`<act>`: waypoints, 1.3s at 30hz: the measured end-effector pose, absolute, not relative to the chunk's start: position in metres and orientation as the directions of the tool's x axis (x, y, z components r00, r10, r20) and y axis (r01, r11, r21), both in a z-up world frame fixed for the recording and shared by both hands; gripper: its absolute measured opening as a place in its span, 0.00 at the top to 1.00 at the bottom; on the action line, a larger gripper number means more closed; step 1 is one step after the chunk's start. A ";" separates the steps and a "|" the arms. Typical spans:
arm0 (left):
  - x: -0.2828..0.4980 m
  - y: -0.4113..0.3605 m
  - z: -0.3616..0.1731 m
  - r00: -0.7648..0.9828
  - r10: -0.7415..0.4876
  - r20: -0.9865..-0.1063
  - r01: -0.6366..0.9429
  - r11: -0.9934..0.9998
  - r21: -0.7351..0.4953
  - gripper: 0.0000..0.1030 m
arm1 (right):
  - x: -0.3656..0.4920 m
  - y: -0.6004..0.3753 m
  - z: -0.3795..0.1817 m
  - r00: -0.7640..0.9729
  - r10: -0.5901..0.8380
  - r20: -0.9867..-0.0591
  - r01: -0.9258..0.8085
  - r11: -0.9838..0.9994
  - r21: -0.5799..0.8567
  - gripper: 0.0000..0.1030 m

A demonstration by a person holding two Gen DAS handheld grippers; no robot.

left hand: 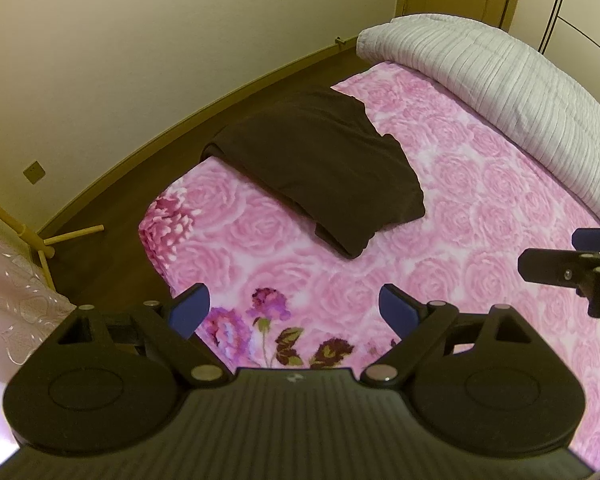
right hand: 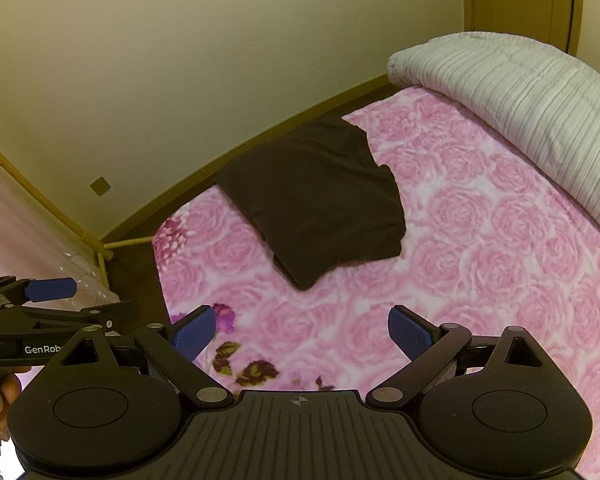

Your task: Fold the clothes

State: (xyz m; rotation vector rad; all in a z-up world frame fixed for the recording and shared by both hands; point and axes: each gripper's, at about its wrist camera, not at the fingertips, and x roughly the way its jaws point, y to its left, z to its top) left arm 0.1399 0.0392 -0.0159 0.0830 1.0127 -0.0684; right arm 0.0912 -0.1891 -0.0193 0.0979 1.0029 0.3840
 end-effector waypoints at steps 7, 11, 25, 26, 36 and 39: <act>0.132 0.033 -0.019 0.519 -0.009 -0.855 0.082 0.996 0.039 0.13 | 0.087 -0.196 -0.024 0.464 0.364 -0.808 -0.277 0.926 0.258 0.07; 0.120 0.028 -0.024 0.524 -0.023 -0.852 0.094 0.995 0.031 0.13 | 0.083 -0.203 -0.029 0.453 0.367 -0.813 -0.288 0.923 0.256 0.07; 0.159 0.048 -0.086 0.581 0.010 -0.814 0.361 0.893 0.269 0.06 | 0.093 -0.201 -0.075 0.482 0.391 -0.784 -0.493 0.861 0.126 0.07; 0.170 0.048 -0.097 0.597 -0.012 -0.802 0.416 0.859 0.297 0.06 | 0.098 -0.194 -0.082 0.487 0.387 -0.783 -0.514 0.852 0.101 0.08; 0.293 0.062 -0.236 0.662 -0.158 -0.733 0.743 0.274 0.611 0.08 | 0.179 -0.110 -0.195 0.427 0.290 -0.856 -0.641 0.765 -0.060 0.34; 0.327 0.072 -0.265 0.688 -0.189 -0.701 0.725 0.151 0.672 0.08 | 0.205 -0.088 -0.230 0.437 0.280 -0.855 -0.655 0.751 -0.088 0.34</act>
